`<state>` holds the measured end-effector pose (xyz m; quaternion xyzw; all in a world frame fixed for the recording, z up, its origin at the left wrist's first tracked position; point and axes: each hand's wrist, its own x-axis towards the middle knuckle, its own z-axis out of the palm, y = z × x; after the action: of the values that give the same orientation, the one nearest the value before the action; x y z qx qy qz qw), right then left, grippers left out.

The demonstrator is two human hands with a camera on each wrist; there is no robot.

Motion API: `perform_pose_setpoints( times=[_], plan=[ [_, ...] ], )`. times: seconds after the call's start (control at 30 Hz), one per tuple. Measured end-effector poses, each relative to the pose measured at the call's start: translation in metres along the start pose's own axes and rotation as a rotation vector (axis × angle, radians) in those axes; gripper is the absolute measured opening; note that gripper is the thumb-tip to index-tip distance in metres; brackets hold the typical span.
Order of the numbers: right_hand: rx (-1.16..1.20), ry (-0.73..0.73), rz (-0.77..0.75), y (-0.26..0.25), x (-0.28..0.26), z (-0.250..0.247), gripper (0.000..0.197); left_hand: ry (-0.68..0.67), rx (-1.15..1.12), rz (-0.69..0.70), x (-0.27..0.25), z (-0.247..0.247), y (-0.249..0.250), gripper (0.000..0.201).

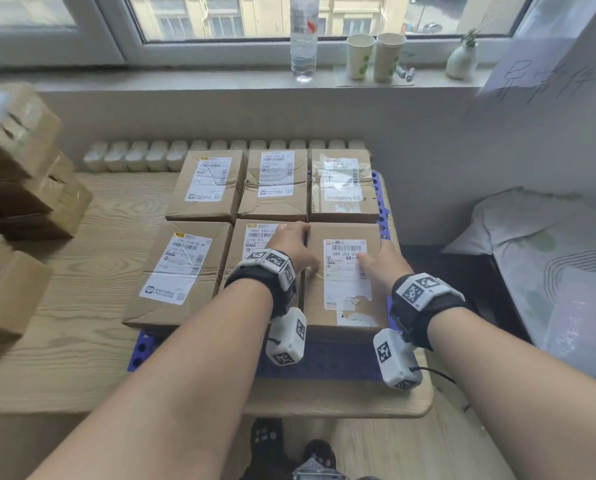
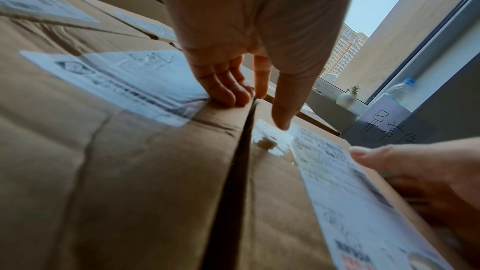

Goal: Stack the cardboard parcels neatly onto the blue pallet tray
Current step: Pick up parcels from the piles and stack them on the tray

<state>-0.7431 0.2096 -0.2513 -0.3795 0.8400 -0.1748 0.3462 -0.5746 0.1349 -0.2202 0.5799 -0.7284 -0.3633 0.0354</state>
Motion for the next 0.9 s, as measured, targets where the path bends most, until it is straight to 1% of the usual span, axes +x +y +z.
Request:
perform_pose_setpoints(
  times=[0.07, 0.17, 0.23, 0.27, 0.4, 0.57, 0.83, 0.9],
  plan=[
    [-0.145, 0.094, -0.071, -0.009, -0.006, -0.003, 0.057, 0.011, 0.043, 0.009, -0.004, -0.001, 0.001, 0.069],
    [-0.412, 0.199, -0.262, -0.025, -0.02, -0.005, 0.052, 0.06, 0.142, 0.024, -0.014, -0.007, -0.004, 0.058],
    [-0.543, 0.21, -0.372, -0.036, -0.028, -0.001, 0.046, 0.092, 0.212, 0.022, -0.021, -0.014, -0.011, 0.054],
    [-0.586, 0.199, -0.399, -0.042, -0.032, 0.002, 0.045, 0.104, 0.241, 0.022, -0.025, -0.019, -0.015, 0.053],
    [-0.596, 0.16, -0.459, -0.068, -0.047, 0.014, 0.045, 0.144, 0.293, 0.009, -0.039, -0.045, -0.033, 0.052],
    [-0.62, 0.126, -0.51, -0.108, -0.065, 0.04, 0.045, 0.195, 0.269, -0.035, -0.063, -0.079, -0.066, 0.05],
    [-0.634, 0.083, -0.614, -0.187, -0.124, 0.115, 0.045, 0.313, 0.209, -0.079, -0.118, -0.146, -0.156, 0.04],
    [-0.626, 0.077, -0.637, -0.21, -0.141, 0.135, 0.045, 0.325, 0.194, -0.106, -0.131, -0.164, -0.184, 0.042]
  ],
)
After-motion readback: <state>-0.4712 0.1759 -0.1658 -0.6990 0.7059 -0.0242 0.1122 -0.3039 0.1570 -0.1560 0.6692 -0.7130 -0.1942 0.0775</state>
